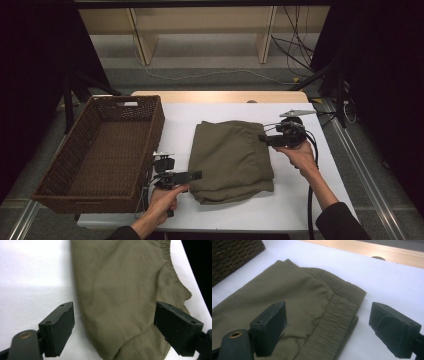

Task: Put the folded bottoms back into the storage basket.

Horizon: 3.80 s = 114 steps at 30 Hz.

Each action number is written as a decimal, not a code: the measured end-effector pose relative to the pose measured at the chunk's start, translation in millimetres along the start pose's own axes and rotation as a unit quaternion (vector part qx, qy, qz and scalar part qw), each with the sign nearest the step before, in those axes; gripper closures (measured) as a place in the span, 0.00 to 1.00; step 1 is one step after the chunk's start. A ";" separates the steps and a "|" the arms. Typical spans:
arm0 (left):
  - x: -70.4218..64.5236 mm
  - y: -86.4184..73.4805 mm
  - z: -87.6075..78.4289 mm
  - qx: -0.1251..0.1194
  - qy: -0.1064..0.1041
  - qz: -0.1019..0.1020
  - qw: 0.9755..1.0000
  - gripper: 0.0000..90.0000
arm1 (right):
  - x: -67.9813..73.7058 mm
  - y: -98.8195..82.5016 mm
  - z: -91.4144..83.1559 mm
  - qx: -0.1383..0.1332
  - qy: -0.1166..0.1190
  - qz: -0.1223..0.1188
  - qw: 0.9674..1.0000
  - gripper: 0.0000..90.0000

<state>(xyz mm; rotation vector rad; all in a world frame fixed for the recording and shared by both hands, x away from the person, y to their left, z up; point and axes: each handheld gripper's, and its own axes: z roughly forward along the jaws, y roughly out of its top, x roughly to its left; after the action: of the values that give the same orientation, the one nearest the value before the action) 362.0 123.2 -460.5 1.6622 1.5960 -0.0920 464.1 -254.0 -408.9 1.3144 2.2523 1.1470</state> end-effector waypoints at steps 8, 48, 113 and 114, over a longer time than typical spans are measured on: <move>8.0 -2.6 9.3 0.015 0.007 -0.031 0.999 0.21 | -6.0 4.2 14.9 0.023 -0.001 0.002 1.000 0.17; 7.0 -12.2 27.3 0.018 -0.007 -0.044 0.999 0.96 | -41.5 19.4 80.8 0.128 0.015 0.051 0.990 0.22; -2.8 18.0 -19.4 -0.041 -0.079 -0.023 0.996 0.97 | -31.2 46.8 49.0 0.060 0.099 0.117 0.986 0.93; -3.1 18.8 -20.8 -0.045 -0.082 -0.024 0.995 0.97 | -30.1 49.5 46.1 0.056 0.101 0.117 0.986 0.93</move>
<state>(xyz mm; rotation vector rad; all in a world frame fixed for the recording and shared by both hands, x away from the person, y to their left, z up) 367.9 135.2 -435.7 1.5081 1.4936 -0.1731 537.2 -243.3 -405.1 1.6088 2.3827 1.3009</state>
